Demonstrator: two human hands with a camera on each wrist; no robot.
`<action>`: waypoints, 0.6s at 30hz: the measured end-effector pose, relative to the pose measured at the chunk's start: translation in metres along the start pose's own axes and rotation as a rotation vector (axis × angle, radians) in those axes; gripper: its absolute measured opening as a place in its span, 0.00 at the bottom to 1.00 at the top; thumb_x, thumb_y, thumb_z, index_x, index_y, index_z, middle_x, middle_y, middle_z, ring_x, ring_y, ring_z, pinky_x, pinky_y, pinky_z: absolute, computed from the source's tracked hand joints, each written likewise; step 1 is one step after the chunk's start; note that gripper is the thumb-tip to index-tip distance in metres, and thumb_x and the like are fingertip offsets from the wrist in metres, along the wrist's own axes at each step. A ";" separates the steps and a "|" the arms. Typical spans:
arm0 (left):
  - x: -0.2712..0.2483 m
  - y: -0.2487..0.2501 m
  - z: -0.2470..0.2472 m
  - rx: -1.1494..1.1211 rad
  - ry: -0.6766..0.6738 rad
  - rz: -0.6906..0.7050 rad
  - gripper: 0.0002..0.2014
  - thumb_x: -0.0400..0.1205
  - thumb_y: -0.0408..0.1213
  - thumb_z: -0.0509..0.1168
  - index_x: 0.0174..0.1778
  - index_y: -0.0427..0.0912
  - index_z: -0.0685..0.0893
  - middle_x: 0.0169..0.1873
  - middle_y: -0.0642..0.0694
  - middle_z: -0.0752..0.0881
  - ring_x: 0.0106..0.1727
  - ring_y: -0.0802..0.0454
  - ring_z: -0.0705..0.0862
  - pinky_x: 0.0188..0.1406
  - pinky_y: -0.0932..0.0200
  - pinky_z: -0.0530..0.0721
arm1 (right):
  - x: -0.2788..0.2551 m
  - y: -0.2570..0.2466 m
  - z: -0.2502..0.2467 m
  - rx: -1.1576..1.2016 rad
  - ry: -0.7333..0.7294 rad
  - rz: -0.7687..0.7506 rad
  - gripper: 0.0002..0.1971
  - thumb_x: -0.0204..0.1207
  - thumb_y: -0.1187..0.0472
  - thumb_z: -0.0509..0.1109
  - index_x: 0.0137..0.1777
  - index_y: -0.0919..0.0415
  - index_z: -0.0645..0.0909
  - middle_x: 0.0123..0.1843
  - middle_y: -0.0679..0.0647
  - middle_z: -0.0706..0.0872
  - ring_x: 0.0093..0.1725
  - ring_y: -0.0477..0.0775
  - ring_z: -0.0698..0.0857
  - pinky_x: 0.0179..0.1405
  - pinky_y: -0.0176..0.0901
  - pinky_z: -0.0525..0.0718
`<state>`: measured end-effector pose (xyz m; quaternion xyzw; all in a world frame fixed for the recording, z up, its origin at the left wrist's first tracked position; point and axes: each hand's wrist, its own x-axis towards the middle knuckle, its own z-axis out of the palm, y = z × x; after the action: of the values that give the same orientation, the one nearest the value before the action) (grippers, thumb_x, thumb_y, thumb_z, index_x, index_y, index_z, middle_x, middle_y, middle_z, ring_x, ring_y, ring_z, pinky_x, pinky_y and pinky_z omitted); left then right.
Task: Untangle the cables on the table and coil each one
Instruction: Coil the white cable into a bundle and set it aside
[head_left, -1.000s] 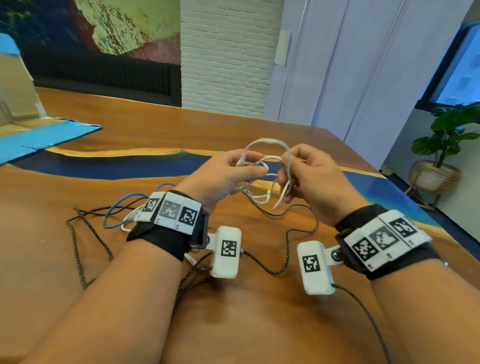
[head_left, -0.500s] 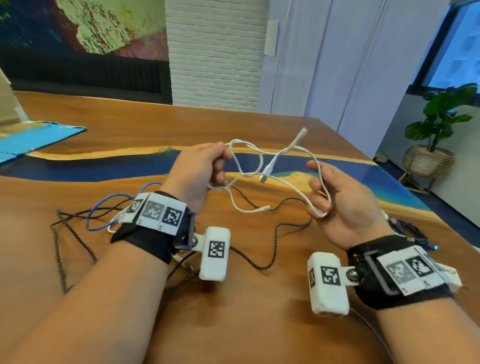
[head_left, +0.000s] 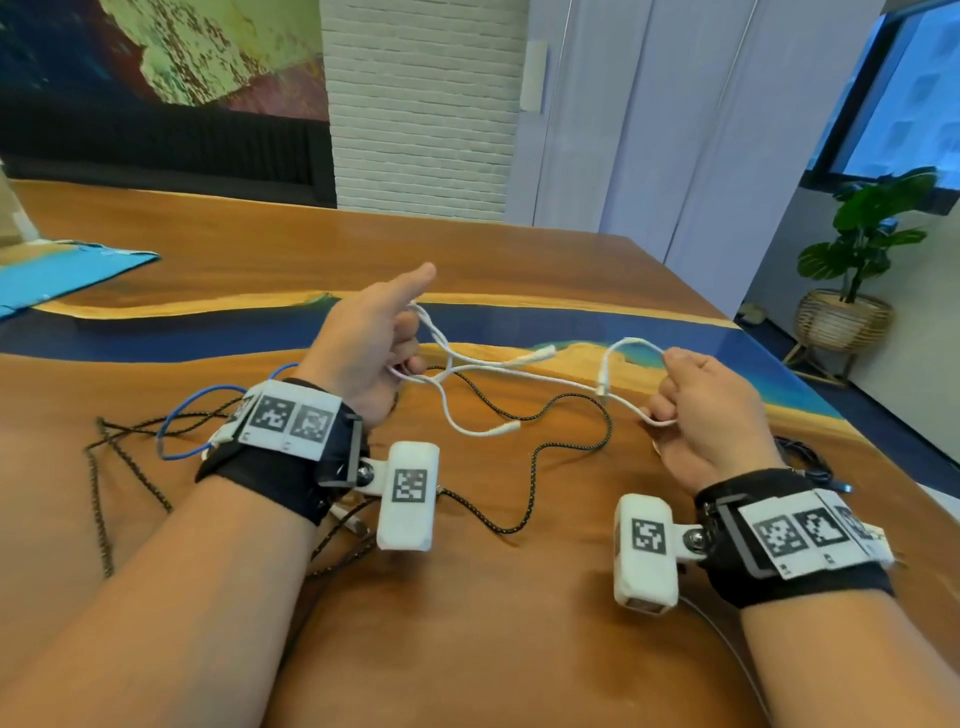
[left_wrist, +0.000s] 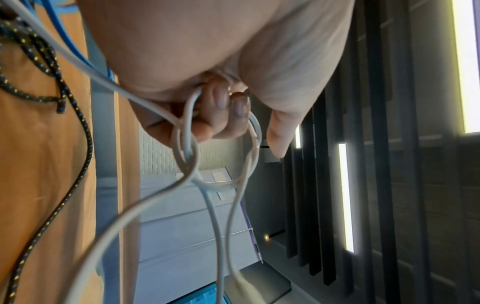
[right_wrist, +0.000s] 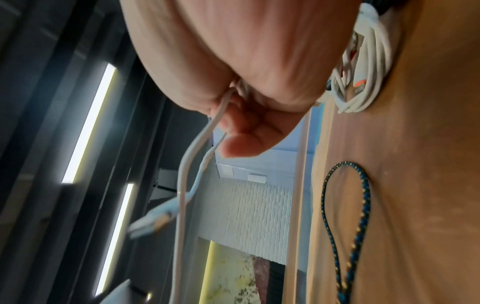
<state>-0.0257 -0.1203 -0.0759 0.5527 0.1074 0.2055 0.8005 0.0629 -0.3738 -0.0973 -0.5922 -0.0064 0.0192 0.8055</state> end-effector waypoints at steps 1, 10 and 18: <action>0.000 0.001 -0.001 0.019 -0.006 0.006 0.13 0.84 0.47 0.73 0.41 0.49 0.76 0.23 0.54 0.61 0.23 0.54 0.58 0.25 0.59 0.66 | 0.003 -0.002 -0.004 0.057 0.020 0.010 0.07 0.91 0.62 0.60 0.54 0.59 0.78 0.28 0.50 0.71 0.22 0.46 0.69 0.20 0.37 0.78; -0.002 -0.006 0.009 0.060 -0.079 0.108 0.06 0.88 0.39 0.68 0.47 0.42 0.85 0.30 0.50 0.85 0.24 0.56 0.73 0.24 0.62 0.76 | -0.004 -0.003 0.001 -0.313 -0.173 -0.042 0.16 0.85 0.74 0.62 0.62 0.61 0.89 0.55 0.61 0.92 0.44 0.62 0.91 0.55 0.60 0.91; -0.010 -0.008 0.017 0.088 -0.261 0.100 0.08 0.84 0.38 0.68 0.52 0.38 0.90 0.40 0.44 0.92 0.27 0.52 0.80 0.29 0.61 0.79 | -0.026 -0.001 0.021 -0.397 -0.384 -0.335 0.11 0.86 0.60 0.68 0.63 0.51 0.89 0.59 0.46 0.93 0.63 0.42 0.88 0.66 0.41 0.84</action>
<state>-0.0264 -0.1413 -0.0777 0.6138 -0.0164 0.1669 0.7715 0.0360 -0.3551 -0.0900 -0.7141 -0.2592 -0.0040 0.6503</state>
